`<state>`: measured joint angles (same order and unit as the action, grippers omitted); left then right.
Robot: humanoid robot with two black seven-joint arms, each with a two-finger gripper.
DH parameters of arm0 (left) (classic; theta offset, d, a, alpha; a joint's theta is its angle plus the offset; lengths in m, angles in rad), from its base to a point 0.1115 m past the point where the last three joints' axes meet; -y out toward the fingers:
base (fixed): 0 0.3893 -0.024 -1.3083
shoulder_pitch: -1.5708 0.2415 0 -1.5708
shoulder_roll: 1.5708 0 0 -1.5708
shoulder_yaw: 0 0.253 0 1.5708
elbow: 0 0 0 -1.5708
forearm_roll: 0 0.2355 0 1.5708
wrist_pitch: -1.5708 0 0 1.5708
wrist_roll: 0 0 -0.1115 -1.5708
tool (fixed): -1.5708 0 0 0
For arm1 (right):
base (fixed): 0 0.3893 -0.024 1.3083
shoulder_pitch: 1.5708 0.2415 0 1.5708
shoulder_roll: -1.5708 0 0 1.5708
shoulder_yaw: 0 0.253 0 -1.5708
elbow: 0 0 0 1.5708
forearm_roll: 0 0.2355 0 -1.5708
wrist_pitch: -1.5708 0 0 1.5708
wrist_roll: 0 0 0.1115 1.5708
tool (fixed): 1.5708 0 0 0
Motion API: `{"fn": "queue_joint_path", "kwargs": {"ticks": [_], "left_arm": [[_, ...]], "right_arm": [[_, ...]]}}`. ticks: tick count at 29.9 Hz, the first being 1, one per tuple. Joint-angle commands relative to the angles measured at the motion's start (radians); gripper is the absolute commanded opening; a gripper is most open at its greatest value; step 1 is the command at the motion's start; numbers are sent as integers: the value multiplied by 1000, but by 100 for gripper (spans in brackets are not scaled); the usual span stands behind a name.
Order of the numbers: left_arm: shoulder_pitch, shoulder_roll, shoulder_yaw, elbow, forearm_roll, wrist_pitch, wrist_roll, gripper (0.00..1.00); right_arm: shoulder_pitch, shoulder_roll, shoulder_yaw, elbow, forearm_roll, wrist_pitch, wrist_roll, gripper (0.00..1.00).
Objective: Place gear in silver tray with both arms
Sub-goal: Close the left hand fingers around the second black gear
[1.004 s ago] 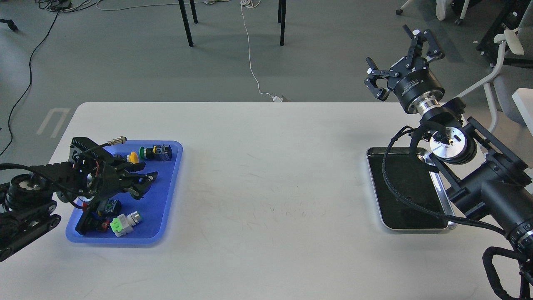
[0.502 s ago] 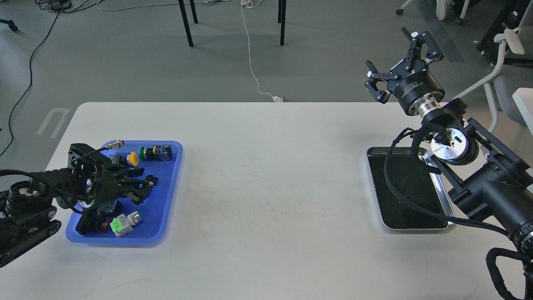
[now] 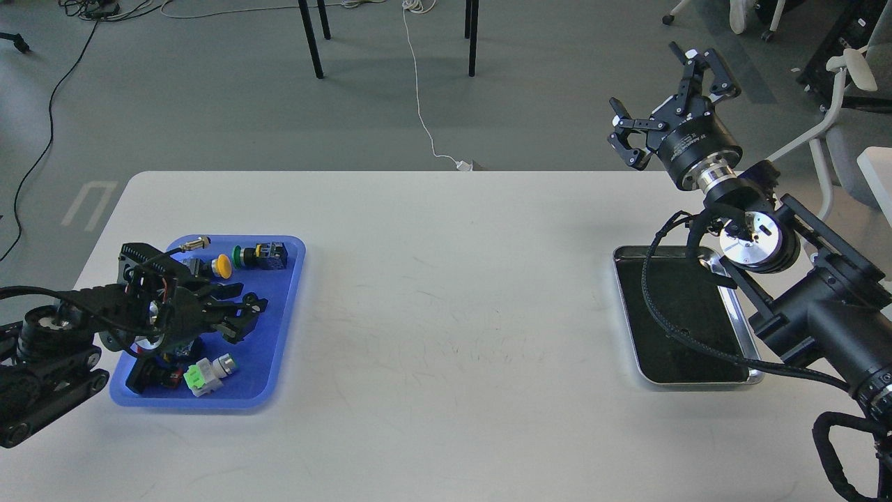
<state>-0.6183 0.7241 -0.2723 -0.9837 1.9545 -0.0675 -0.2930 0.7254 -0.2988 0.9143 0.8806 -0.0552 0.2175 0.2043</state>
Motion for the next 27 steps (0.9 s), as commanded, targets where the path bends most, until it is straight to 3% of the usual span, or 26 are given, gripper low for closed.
{"fn": "queue_joint_path", "kwargs": {"ticks": [1,7,18,27], "left_arm": [[-1,-6,1,10,1,0,-2,55],[-1,-6,1,10,0,0,-6,52],[-4,9,-1,7,-26,11,-17,22],[-9,46,-2,-10,-71,8,-18,19]], "right_arm": [[0,-3,-8,3,0,2,-2,99],[0,-6,-17,8,0,2,-2,99],[3,-6,-17,8,0,2,-2,99],[3,-9,-15,8,0,2,0,99]]}}
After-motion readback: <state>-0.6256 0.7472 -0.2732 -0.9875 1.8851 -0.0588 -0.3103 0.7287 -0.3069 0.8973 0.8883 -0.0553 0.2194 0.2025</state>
